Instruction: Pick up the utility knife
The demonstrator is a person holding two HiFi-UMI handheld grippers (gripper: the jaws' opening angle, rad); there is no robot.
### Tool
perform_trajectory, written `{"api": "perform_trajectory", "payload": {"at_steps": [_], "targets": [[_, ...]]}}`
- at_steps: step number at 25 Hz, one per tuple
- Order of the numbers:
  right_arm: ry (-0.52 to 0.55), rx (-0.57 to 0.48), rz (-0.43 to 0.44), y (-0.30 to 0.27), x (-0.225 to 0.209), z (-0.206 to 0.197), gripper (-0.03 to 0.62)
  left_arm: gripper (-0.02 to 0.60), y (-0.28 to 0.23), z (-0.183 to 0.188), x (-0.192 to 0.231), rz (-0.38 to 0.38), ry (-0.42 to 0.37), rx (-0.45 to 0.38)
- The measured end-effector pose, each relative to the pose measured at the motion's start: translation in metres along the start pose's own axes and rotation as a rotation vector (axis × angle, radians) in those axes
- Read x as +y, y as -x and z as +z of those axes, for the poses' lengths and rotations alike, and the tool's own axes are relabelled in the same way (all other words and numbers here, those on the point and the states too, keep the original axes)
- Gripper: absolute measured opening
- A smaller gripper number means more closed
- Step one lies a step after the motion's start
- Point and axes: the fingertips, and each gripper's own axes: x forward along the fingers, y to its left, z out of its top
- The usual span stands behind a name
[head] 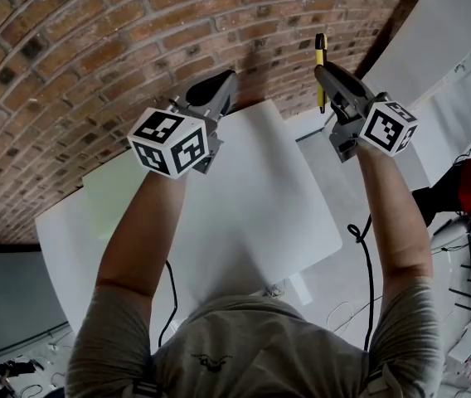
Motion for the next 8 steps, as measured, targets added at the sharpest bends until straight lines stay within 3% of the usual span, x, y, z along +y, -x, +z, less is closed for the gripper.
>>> {"api": "perform_trajectory", "payload": {"at_steps": [8], "targets": [[0.003, 0.002, 0.006, -0.0019, -0.0014, 0.0009, 0.126, 0.000, -0.0027, 0.0017, 0.0001, 0.000, 0.003, -0.005]]}}
